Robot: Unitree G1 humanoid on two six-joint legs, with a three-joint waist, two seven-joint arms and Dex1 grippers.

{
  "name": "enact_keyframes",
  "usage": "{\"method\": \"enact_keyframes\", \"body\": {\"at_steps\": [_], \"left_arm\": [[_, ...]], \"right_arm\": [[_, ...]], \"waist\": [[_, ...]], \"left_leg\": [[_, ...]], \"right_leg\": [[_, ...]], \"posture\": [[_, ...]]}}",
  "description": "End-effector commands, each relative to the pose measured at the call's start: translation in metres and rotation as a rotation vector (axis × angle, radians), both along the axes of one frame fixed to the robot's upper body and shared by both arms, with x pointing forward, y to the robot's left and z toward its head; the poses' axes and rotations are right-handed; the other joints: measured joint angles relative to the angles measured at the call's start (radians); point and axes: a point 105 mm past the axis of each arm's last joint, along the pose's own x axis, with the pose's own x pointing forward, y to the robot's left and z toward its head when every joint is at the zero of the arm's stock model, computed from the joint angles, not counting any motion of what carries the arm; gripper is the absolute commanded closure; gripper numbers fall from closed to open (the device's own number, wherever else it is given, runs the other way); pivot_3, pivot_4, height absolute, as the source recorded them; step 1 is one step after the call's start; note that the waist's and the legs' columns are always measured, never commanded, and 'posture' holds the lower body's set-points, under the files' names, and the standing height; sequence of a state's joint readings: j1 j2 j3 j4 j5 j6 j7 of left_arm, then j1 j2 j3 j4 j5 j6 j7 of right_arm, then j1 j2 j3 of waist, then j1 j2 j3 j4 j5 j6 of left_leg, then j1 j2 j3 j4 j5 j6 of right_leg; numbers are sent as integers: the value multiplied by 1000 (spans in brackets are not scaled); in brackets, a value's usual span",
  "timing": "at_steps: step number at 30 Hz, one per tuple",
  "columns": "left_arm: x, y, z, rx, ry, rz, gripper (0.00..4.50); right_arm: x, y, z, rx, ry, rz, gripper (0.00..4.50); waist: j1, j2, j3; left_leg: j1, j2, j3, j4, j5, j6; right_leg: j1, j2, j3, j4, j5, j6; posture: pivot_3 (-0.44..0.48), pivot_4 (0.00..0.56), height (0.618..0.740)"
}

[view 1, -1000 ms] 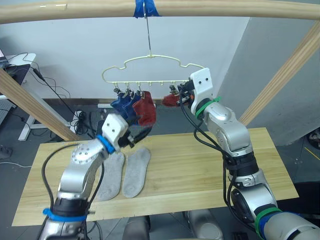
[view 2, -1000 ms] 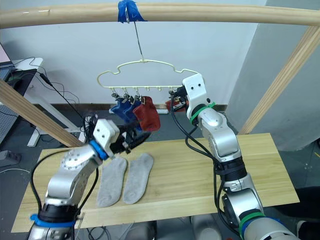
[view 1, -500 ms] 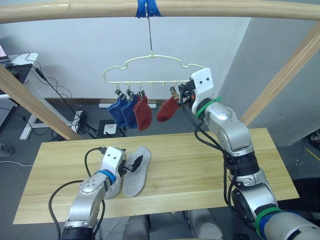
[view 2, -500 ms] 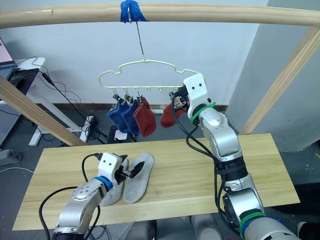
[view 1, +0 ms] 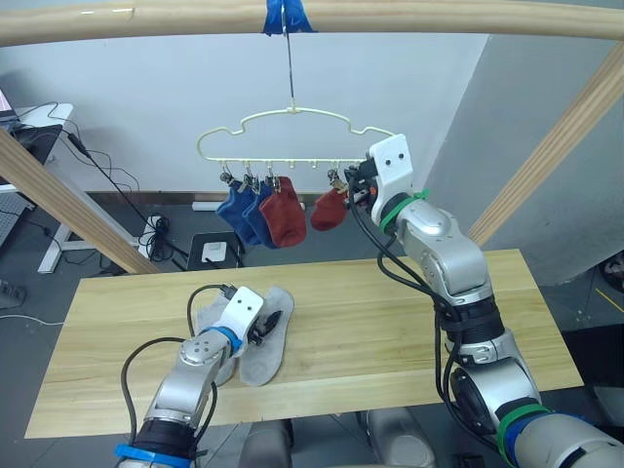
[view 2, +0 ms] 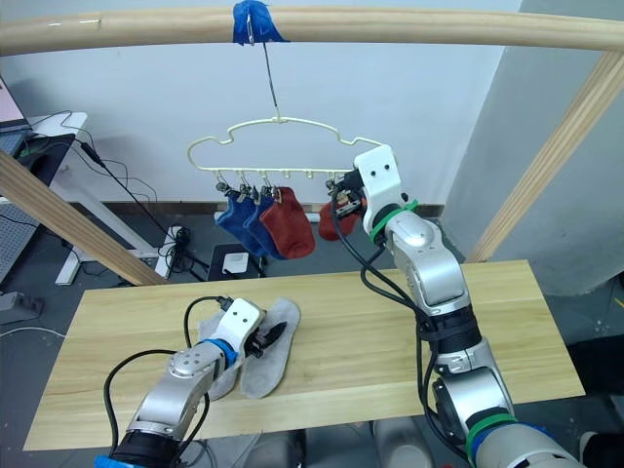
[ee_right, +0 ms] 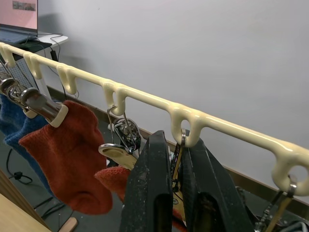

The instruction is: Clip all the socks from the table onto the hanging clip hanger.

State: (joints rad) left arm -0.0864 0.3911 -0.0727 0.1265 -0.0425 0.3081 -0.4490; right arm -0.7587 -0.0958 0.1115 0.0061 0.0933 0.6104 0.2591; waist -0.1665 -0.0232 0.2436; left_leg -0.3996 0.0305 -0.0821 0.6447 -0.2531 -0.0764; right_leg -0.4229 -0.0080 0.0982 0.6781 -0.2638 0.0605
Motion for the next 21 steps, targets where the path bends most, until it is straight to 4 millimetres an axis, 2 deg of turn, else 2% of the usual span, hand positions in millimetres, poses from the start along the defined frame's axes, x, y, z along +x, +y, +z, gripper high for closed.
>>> {"method": "enact_keyframes", "body": {"at_steps": [1, 6, 12, 14, 18, 21], "left_arm": [[-2, 2, -1, 22, 3, -10, 2923], [-1, 2, 0, 40, -10, -29, 4463], [4, -1, 11, 44, -82, -90, 4487], [8, -9, 27, 22, -173, -151, 4487], [11, -40, 71, -70, -368, -339, 4487], [12, -62, 94, -88, -460, -464, 4487]], "right_arm": [[-7, 7, 17, 18, -63, 32, 4500], [-7, 8, 17, 20, -61, 33, 4500], [-7, 8, 16, 21, -59, 31, 4500], [-7, 8, 16, 19, -59, 31, 4500], [-6, 6, 18, 17, -64, 29, 4500], [-6, 5, 20, 17, -70, 27, 4500]], "waist": [[0, 0, 0], [0, 0, 0], [0, 0, 0], [0, 0, 0], [2, 0, 0], [2, 0, 0]], "left_leg": [[0, 0, 0, 0, 0, 0], [0, 0, 0, 0, 0, 0], [0, 0, 0, 0, 0, 0], [0, 0, 0, 0, 0, 0], [0, 0, 0, 0, 0, 0], [0, 0, 0, 0, 0, 0]], "right_leg": [[0, 0, 0, 0, 0, 0], [0, 0, 0, 0, 0, 0], [0, 0, 0, 0, 0, 0], [0, 0, 0, 0, 0, 0], [0, -1, 0, 0, 0, 0], [0, -1, 0, 0, 0, 0]], "posture": [[-161, 230, 730], [-163, 230, 730], [-171, 228, 730], [-171, 224, 730], [-177, 221, 730], [-180, 220, 730]]}}
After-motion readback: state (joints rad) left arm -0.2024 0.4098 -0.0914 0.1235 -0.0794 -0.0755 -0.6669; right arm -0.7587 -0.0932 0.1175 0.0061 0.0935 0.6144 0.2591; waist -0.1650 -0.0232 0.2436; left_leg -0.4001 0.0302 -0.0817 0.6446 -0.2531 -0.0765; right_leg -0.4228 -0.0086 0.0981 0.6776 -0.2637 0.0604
